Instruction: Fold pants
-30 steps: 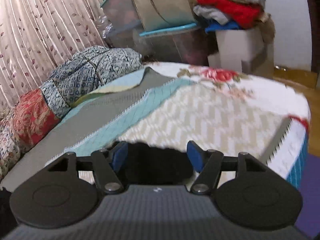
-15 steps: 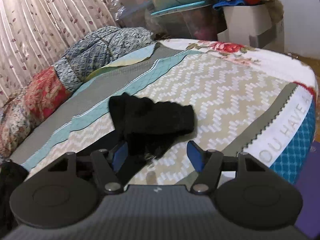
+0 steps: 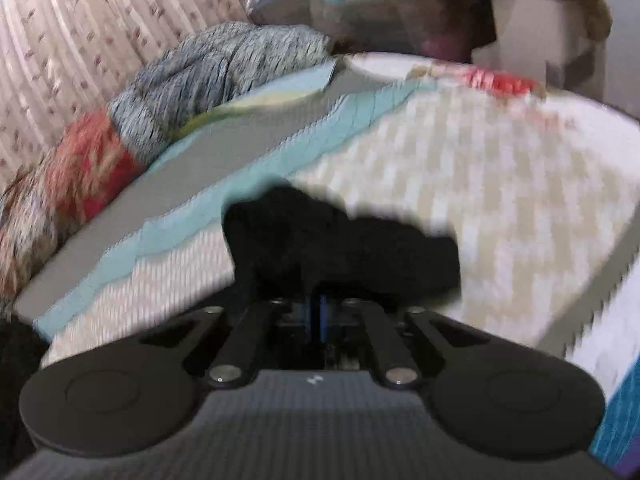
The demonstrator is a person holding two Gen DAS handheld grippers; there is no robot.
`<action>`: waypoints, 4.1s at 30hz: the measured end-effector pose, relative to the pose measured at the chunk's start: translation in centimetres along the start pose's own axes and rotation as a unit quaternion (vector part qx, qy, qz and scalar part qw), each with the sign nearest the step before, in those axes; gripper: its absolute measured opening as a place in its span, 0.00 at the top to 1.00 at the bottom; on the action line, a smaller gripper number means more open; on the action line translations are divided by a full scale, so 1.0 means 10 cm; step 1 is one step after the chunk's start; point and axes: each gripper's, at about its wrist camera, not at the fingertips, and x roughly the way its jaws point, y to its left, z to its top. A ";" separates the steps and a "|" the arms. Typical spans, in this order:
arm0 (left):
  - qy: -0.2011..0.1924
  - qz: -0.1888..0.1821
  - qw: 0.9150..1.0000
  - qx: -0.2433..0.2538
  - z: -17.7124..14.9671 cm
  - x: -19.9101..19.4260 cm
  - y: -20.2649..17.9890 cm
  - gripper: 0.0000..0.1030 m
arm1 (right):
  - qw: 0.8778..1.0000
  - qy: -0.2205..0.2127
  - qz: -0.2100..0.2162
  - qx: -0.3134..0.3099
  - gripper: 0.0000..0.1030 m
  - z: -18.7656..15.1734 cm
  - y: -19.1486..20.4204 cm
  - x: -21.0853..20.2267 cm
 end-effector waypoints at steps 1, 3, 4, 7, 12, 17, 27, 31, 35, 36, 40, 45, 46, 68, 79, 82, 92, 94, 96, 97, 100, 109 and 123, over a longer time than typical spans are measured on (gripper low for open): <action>0.001 0.002 1.000 -0.002 0.00 0.01 0.01 0.92 | 1.000 -0.023 -0.001 -0.002 0.94 0.17 0.03 -0.03; 0.003 0.009 1.000 -0.003 0.01 0.03 0.01 0.92 | 0.998 -0.064 -0.014 -0.018 0.94 0.58 0.13 -0.03; 0.003 0.014 1.000 -0.003 0.00 0.05 0.00 0.92 | 0.996 -0.079 -0.023 -0.028 0.92 0.77 0.17 0.01; 0.002 0.018 1.000 -0.005 0.00 0.09 -0.06 0.92 | 0.996 -0.047 -0.051 -0.050 0.66 1.23 0.14 0.30; 0.009 0.028 1.000 0.010 0.00 0.15 -0.13 0.92 | 0.997 -0.025 0.003 0.076 0.41 1.06 -0.41 0.33; 0.024 0.046 0.999 0.014 0.03 0.23 -0.20 0.91 | 0.966 0.017 0.071 0.249 0.22 0.71 -1.00 0.39; 0.018 0.057 0.998 0.017 0.00 0.27 -0.28 0.91 | 0.945 -0.081 0.075 0.307 0.22 0.93 -1.35 -0.10; 0.019 0.059 0.998 0.020 -0.01 0.27 -0.27 0.91 | 0.974 -0.039 0.046 0.218 0.22 0.46 -1.21 -0.20; 0.017 0.060 0.998 0.021 -0.02 0.26 -0.29 0.91 | 0.983 -0.010 0.031 0.178 0.45 0.11 -1.05 -0.04; 0.016 0.060 0.998 0.022 -0.02 0.26 -0.30 0.91 | 0.987 -0.007 0.015 0.160 0.61 0.13 -1.00 0.08; 0.003 0.060 0.998 0.031 0.00 0.16 -0.32 0.92 | 0.994 -0.027 -0.034 0.097 0.89 0.38 -0.78 0.08; 0.017 0.042 0.998 0.041 -0.03 0.07 -0.27 0.92 | 0.989 -0.102 -0.102 0.038 0.89 0.69 -0.82 -0.45; 0.026 0.041 0.998 0.046 -0.05 0.09 -0.27 0.92 | 0.987 -0.103 -0.116 0.036 0.89 0.69 -0.88 -0.53; -0.141 0.027 0.962 0.232 0.71 -0.09 -0.73 0.47 | 0.996 -0.052 0.074 -0.026 0.35 0.64 0.83 -0.45; -0.075 0.006 0.965 0.250 0.98 1.05 -1.06 0.69 | 0.935 0.188 0.252 -0.166 0.36 -0.60 3.70 1.52; -0.074 -0.013 0.971 0.227 1.01 1.04 -0.97 0.81 | 0.926 0.244 0.242 -0.157 0.50 -0.96 3.97 1.80; -0.151 -0.110 0.972 0.144 1.09 0.32 -0.78 0.83 | 0.939 0.050 0.333 -0.069 0.93 0.26 3.18 0.33; -0.153 -0.116 0.973 0.130 1.07 0.25 -0.70 0.83 | 0.940 0.004 0.336 -0.061 0.93 0.38 2.80 -0.05; -0.140 -0.122 0.974 0.128 1.06 0.27 -0.67 0.83 | 0.943 -0.035 0.319 -0.086 0.93 0.36 2.45 -0.43; -0.134 -0.122 0.975 0.129 1.03 0.29 -0.67 0.83 | 0.945 -0.048 0.308 -0.099 0.93 0.32 2.30 -0.59; -0.121 -0.094 0.977 0.151 0.90 0.35 -0.70 0.83 | 0.957 -0.059 0.265 -0.102 0.88 0.02 1.86 -0.88; -0.109 -0.073 0.977 0.170 0.65 0.22 -0.57 0.83 | 0.965 0.022 0.226 -0.129 0.54 -0.11 1.87 -0.43; -0.119 -0.065 0.970 0.201 0.55 0.13 -0.65 0.82 | 0.857 0.162 0.196 -0.448 0.65 -1.24 4.25 1.44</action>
